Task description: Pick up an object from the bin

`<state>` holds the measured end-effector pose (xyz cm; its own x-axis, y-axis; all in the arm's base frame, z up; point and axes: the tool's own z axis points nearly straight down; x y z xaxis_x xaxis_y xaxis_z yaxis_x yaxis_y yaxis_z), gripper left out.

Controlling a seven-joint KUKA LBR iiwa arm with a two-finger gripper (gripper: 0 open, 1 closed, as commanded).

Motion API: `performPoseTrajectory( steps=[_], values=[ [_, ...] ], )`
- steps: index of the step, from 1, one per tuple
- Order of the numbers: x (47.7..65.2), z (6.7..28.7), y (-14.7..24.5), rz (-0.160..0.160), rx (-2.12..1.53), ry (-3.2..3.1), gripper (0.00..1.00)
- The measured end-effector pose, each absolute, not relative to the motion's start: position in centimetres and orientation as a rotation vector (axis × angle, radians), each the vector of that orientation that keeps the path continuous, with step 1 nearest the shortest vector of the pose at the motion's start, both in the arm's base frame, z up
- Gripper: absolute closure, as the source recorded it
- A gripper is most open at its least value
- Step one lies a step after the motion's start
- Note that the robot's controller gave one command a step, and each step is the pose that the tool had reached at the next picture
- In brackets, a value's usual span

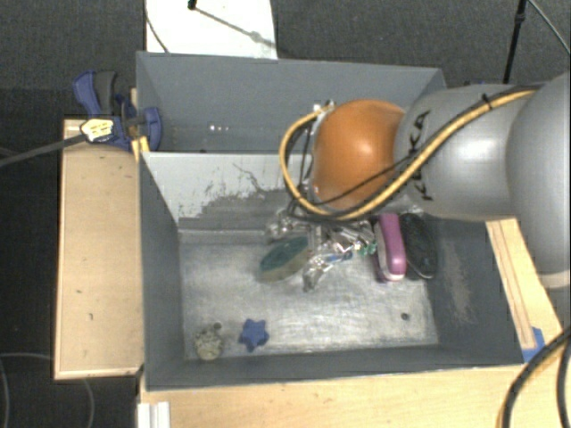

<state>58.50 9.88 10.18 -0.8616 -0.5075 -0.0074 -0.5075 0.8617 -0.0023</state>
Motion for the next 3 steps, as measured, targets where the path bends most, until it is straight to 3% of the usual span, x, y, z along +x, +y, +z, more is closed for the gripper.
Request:
performPoseTrajectory(
  steps=[1,2,3],
  values=[
    [58.9,11.5,10.3,0.0,-0.856,3.014,0.0],
    [59.3,7.1,9.8,0.001,-1.014,2.969,0.0],
    [59.4,7.3,9.9,0.002,-1.005,2.971,0.0]
  ],
)
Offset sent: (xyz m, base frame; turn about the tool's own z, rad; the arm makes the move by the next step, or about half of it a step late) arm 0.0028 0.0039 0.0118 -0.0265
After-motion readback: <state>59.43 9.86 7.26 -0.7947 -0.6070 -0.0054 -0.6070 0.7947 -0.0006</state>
